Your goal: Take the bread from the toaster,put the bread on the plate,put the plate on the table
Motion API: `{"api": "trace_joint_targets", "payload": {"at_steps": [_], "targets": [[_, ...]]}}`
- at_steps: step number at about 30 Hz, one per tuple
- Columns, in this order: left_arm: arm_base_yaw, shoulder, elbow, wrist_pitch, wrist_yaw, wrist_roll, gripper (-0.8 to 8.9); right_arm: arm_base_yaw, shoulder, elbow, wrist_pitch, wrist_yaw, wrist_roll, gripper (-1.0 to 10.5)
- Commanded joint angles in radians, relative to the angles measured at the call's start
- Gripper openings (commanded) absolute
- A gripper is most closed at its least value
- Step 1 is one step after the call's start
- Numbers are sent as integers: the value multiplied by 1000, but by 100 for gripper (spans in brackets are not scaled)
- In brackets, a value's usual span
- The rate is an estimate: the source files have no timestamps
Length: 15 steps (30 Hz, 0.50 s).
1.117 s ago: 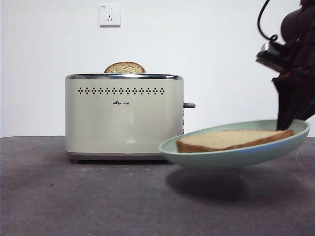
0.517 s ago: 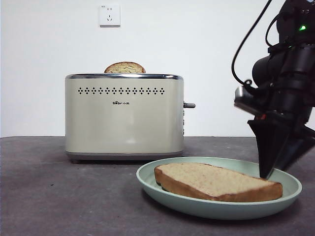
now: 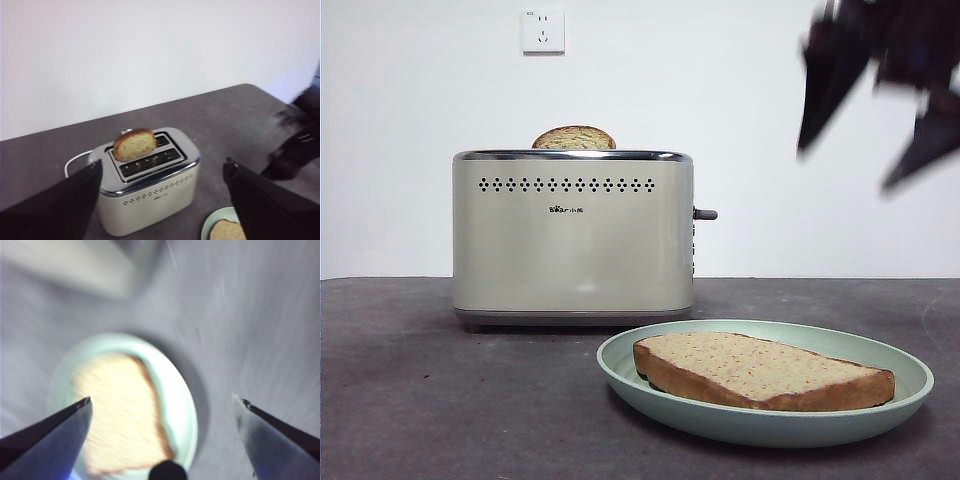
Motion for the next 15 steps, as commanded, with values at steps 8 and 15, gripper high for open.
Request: {"api": "trace_joint_targets", "payload": {"at_steps": [8, 15], "targets": [[-4, -65, -444, 324, -111, -64, 399, 6, -370, 56, -26, -1, 40, 461], [-4, -69, -566, 482, -100, -74, -8, 6, -442, 56, -27, 1, 2, -12]]}}
